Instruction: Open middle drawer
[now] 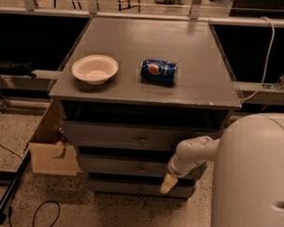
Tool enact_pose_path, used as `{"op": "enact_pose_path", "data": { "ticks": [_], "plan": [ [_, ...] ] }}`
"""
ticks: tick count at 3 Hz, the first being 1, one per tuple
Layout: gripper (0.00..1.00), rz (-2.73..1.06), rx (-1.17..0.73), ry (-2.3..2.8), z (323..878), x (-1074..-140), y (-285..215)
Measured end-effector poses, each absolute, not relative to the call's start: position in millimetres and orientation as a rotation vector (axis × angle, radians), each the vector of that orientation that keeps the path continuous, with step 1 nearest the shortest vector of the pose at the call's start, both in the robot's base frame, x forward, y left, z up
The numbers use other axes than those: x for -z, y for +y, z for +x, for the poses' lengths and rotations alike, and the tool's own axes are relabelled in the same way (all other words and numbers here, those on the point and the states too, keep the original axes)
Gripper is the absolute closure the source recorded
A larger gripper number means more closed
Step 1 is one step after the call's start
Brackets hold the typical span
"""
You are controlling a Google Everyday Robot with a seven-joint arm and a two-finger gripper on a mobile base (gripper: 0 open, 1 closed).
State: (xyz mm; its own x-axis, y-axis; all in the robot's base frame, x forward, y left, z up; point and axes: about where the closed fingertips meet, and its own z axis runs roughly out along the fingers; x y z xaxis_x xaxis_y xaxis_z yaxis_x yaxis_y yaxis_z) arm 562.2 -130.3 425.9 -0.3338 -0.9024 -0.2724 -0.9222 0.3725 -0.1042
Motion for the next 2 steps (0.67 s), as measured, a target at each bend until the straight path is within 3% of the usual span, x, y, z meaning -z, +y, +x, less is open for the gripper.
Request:
{"op": "enact_pose_path", "data": {
  "ticks": [2],
  "plan": [
    [0.00,-1.631,-0.098,2.401,565.9,-401.0,-140.4]
  ]
}}
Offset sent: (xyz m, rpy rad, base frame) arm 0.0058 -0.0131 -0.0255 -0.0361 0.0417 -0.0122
